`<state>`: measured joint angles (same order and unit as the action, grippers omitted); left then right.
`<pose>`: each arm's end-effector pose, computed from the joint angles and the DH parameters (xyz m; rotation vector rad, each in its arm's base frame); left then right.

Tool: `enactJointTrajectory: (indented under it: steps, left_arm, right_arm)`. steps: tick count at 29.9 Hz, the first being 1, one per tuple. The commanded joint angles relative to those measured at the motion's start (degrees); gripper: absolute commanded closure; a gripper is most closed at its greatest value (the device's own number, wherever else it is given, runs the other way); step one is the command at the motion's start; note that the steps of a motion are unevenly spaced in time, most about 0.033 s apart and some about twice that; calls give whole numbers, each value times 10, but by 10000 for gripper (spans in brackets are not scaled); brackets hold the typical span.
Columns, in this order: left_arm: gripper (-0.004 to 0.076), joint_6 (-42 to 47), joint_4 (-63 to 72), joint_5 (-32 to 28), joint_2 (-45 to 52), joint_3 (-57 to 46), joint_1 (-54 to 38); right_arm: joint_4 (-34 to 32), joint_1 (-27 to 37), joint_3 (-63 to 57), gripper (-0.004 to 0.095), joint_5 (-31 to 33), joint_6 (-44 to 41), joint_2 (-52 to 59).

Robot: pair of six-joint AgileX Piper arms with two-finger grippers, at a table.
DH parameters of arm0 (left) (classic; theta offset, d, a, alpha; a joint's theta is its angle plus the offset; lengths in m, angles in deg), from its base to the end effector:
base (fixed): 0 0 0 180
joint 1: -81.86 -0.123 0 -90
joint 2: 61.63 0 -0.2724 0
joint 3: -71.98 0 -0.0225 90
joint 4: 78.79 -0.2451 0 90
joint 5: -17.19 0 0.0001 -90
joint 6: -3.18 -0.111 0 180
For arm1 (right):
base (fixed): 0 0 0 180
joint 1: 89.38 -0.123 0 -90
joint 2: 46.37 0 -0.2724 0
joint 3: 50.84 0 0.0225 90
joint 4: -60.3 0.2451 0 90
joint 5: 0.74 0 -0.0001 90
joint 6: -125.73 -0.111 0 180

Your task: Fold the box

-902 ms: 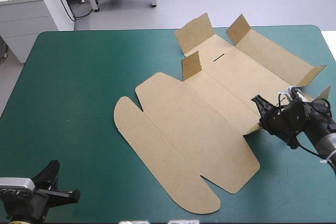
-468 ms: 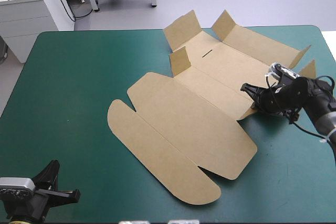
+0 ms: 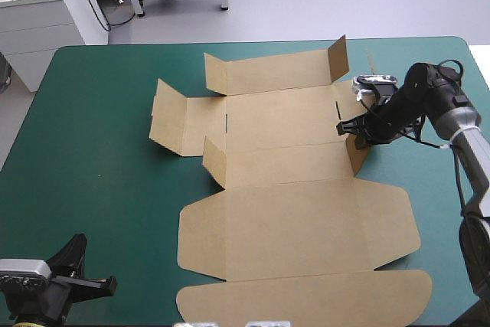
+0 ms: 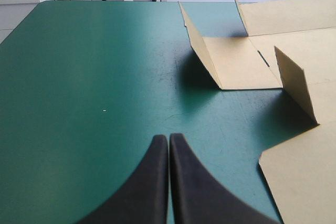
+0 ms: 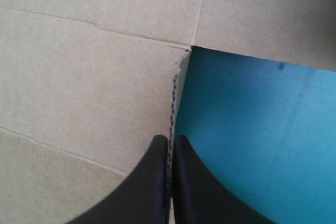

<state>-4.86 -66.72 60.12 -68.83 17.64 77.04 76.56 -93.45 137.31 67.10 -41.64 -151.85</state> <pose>0.0423 -0.0123 0.2674 0.0117 1.8104 -0.0803 0.3446 0.0534 0.2733 -0.3094 2.8250 0.3670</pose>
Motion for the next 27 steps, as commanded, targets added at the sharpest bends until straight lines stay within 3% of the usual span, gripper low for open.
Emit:
enactJointTrajectory:
  steps: [1,7,14,21,27]
  left_arm:
    - [732,0,12,-44,4,16,2]
    - [732,0,13,-44,4,16,2]
    - [732,0,13,-44,4,16,2]
    - [732,0,13,-44,4,16,2]
    - [732,0,13,-44,4,16,2]
  right_arm:
    - [-5,-26,48,907,1,84,-6]
    - [-68,-95,116,907,-1,154,-64]
    - [-69,-174,229,908,-1,240,-130]
    - [-69,-237,312,923,-9,428,-178]
    - [-84,-269,330,927,-68,563,-198]
